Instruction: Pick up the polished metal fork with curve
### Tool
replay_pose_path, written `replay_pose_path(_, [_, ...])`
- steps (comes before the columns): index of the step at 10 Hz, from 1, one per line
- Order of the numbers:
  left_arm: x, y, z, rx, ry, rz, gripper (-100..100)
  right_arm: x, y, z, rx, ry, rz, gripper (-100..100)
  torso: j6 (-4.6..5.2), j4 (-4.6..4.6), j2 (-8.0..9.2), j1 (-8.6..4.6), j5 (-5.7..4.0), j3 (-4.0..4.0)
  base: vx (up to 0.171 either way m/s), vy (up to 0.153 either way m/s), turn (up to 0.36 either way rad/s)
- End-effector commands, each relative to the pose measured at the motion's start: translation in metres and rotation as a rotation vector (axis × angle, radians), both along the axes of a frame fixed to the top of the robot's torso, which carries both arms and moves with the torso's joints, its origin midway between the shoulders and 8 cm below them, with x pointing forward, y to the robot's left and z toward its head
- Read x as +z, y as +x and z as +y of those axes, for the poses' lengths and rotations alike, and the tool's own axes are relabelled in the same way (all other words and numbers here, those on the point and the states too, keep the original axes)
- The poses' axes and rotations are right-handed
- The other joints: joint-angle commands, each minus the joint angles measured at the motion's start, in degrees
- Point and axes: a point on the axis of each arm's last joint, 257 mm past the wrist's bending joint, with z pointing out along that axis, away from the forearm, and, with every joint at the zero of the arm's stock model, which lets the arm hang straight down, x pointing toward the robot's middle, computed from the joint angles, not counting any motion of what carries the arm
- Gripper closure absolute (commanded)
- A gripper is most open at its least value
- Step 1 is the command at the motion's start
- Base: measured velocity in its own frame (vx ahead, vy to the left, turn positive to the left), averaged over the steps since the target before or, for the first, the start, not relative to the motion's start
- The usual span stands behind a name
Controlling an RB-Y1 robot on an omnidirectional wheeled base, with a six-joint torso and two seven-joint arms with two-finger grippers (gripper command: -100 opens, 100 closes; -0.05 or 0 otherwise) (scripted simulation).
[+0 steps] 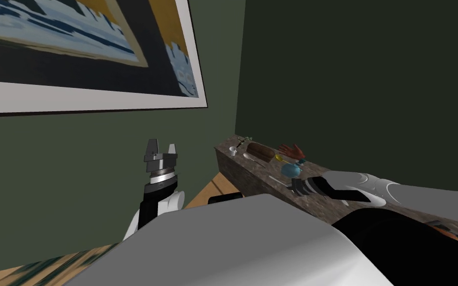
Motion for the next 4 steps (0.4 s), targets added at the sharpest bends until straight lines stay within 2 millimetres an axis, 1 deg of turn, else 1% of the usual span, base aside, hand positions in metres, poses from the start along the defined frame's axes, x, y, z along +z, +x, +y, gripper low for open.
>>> replay_pose_path(1, [0.0000,0.0000,0.0000,0.000,0.000,0.000,0,0.0074,0.0050,0.0016,0.007,0.002,0.002,100,0.00,0.00,0.00,0.00,0.00,0.00,-0.043,-0.004,-0.043])
replay_pose_path(2, [0.0000,0.0000,0.0000,0.000,0.000,0.000,0,0.0122,0.0100,0.0026,0.014,0.002,0.002,100,-0.01,0.00,0.00,0.02,-0.01,0.01,-0.032,-0.006,-0.055])
replay_pose_path(3, [0.0000,0.0000,0.0000,0.000,0.000,0.000,0,0.0090,0.0066,0.0017,0.010,0.001,0.003,100,-0.01,0.00,-0.03,0.02,0.00,-0.01,-0.013,-0.003,-0.011])
replay_pose_path(4, [0.0000,0.0000,0.0000,0.000,0.000,0.000,0,0.0096,0.0072,0.0020,0.010,0.002,0.002,0,-0.02,-0.02,-0.09,0.01,-0.03,-0.05,0.000,0.000,0.000])
